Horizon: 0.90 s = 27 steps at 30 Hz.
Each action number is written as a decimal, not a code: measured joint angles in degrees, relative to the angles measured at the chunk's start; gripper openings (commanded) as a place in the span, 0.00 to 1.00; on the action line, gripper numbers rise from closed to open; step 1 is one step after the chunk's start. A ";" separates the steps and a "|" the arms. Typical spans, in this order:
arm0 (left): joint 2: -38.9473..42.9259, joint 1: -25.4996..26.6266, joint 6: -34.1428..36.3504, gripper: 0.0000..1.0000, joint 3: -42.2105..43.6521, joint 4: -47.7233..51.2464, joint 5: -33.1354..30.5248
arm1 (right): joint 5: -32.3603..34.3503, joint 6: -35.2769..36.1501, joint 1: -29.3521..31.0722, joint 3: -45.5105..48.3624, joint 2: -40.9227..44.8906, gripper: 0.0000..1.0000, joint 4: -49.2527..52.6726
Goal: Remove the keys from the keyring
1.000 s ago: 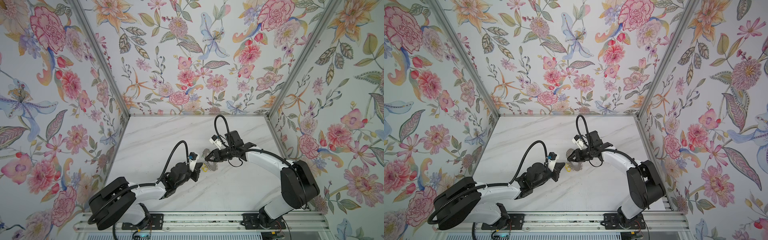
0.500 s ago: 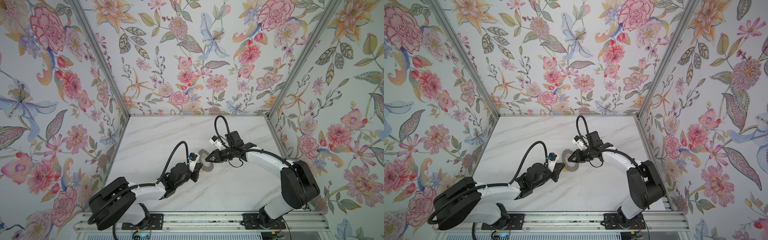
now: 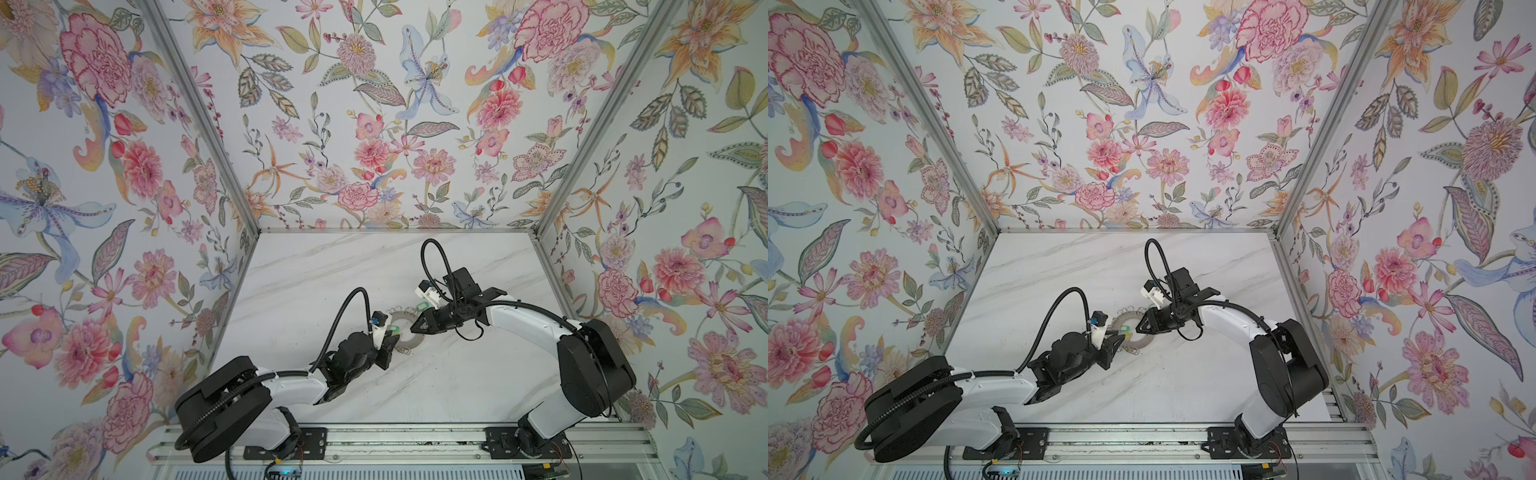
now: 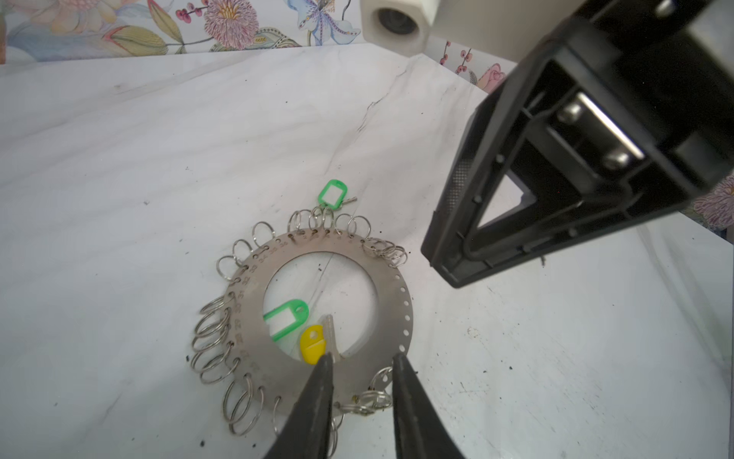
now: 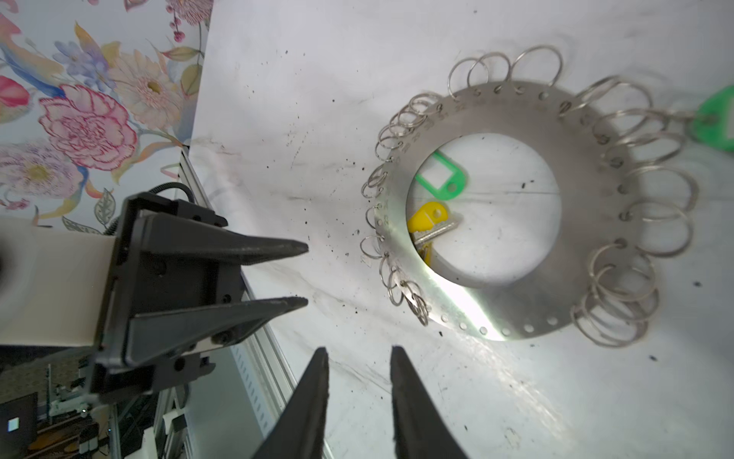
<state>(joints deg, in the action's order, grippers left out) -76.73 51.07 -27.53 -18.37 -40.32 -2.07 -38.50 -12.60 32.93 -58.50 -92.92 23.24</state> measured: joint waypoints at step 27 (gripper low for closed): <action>-0.52 -8.00 -12.94 0.59 6.97 -0.92 -1.60 | 12.17 -3.30 6.69 -6.69 -7.26 0.51 2.62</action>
<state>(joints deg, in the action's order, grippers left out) -77.25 43.07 -40.47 -11.40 -41.23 -3.66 -26.33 -15.90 39.62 -65.19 -100.18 25.87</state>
